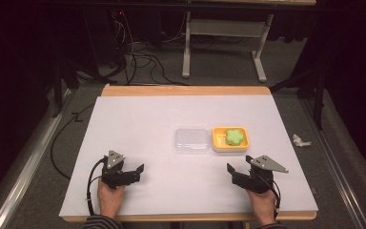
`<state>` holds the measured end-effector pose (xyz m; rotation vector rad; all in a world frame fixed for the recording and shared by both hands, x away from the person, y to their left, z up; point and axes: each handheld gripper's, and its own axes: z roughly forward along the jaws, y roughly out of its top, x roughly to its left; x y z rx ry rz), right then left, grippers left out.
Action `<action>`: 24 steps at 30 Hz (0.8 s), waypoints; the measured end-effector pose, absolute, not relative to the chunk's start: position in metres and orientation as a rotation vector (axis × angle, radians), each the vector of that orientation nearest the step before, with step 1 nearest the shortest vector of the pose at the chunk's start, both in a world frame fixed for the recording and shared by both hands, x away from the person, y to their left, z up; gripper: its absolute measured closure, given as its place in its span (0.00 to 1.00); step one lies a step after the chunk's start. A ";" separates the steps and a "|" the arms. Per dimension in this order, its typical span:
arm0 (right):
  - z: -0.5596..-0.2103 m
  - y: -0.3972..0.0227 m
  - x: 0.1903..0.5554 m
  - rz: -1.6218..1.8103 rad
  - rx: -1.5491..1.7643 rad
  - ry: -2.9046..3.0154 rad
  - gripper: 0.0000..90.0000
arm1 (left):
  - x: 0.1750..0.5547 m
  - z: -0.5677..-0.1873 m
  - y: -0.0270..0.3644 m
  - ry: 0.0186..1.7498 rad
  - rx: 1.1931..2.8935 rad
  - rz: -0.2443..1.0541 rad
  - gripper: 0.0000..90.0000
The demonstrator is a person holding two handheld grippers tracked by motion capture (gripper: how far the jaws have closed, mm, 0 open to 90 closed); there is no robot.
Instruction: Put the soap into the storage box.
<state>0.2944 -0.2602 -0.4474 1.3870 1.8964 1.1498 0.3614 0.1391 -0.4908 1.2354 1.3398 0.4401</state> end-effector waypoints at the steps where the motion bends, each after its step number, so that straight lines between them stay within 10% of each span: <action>1: -0.448 -0.260 0.295 1.146 1.378 1.904 0.23 | 0.361 -0.491 0.139 1.339 1.236 0.441 0.13; 24: -0.463 -0.240 0.309 1.105 1.359 1.979 0.24 | 0.361 -0.491 0.139 1.339 1.241 0.436 0.13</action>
